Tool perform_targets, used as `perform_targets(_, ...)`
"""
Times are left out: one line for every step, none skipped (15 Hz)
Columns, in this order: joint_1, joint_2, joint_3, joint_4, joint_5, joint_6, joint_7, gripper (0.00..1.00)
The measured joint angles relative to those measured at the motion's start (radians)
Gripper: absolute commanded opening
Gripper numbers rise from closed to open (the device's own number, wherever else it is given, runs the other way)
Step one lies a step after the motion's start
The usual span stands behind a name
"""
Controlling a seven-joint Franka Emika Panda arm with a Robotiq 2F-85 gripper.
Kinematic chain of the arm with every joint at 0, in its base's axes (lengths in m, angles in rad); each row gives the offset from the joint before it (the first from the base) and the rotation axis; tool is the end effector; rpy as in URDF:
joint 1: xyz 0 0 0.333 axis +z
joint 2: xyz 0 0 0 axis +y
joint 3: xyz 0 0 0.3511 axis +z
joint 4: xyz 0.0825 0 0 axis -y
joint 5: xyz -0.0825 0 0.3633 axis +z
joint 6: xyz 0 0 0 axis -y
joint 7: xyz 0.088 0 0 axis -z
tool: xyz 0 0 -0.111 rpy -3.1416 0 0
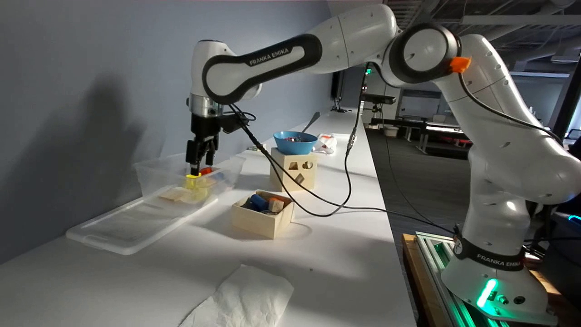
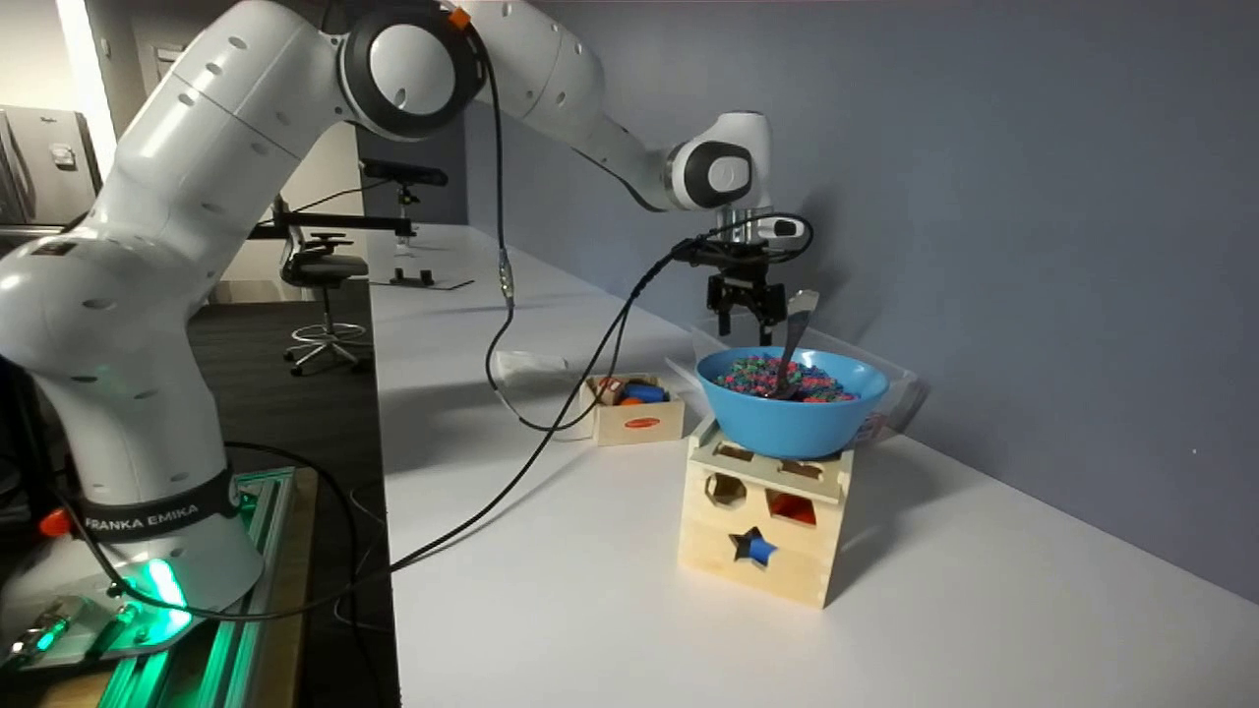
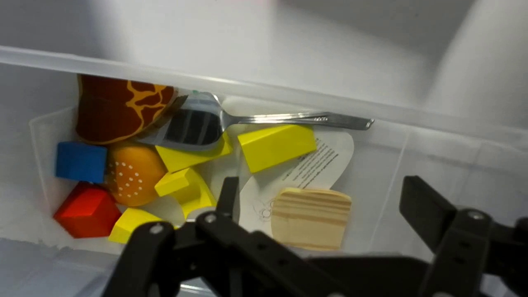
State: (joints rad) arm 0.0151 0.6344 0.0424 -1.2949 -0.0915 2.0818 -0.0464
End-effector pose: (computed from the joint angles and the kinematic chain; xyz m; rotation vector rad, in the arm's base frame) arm 0.7470 0.0297 0.4207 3.0681 0.2034 0.2363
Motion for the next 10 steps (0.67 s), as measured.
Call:
perform_targets(-0.001, 0.022, 0.000, 0.019, 0.010, -0.021, -0.002, 1.00)
perform_targets(-0.001, 0.039, 0.000, 0.034, 0.014, -0.047, -0.003, 1.00)
perform_targets(-0.001, 0.053, 0.000, 0.045, 0.016, -0.075, -0.003, 1.00)
perform_targets(-0.001, 0.060, 0.001, 0.050, 0.020, -0.115, -0.005, 1.00)
perform_targets(-0.001, 0.061, 0.003, 0.050, 0.026, -0.158, -0.008, 1.00)
perform_targets(0.001, 0.058, 0.004, 0.050, 0.027, -0.207, -0.010, 1.00)
perform_targets(0.003, 0.052, 0.006, 0.048, 0.027, -0.255, -0.011, 1.00)
perform_targets(0.005, 0.040, 0.007, 0.040, 0.027, -0.306, -0.011, 1.00)
perform_targets(0.008, 0.027, 0.009, 0.033, 0.028, -0.356, -0.011, 1.00)
perform_targets(0.011, 0.011, 0.011, 0.021, 0.030, -0.399, -0.011, 1.00)
